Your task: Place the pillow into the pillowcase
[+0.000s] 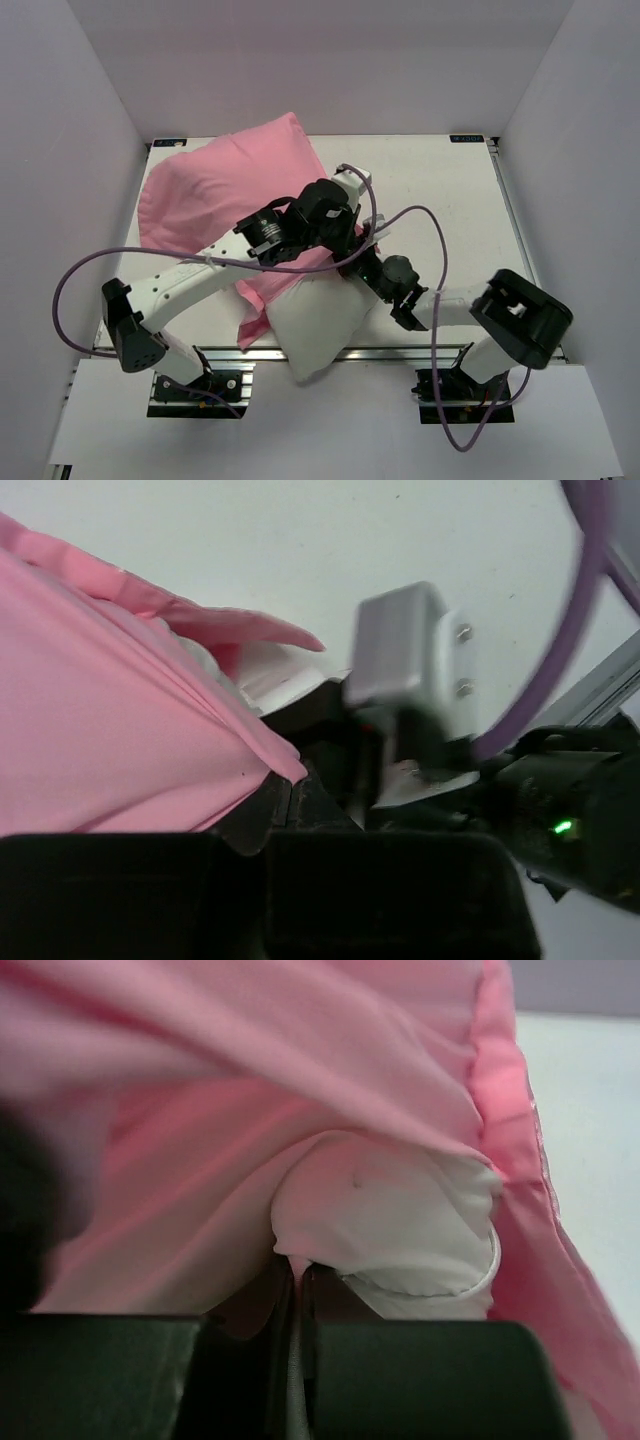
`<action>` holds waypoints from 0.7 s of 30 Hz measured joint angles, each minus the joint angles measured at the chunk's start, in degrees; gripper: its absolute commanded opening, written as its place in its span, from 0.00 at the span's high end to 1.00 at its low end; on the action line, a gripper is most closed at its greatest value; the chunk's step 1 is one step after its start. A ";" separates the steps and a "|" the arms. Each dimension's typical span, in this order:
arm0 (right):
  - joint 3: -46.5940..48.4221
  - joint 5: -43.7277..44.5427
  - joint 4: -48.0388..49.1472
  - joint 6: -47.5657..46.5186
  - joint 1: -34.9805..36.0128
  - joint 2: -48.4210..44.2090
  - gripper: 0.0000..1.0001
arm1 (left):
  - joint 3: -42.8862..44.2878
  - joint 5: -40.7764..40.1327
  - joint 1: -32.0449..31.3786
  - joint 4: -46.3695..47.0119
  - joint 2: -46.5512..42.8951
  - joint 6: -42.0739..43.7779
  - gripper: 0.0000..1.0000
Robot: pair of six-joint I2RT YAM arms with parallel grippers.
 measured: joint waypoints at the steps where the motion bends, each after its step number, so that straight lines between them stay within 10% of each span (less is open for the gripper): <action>1: 0.26 0.46 0.46 0.15 0.07 2.25 1.00 | 0.00 1.27 0.33 0.28 1.05 -0.22 1.00; 21: 2.10 21.35 -3.08 3.43 2.45 7.10 1.00 | -27.28 26.69 0.81 28.33 -6.08 -8.46 1.00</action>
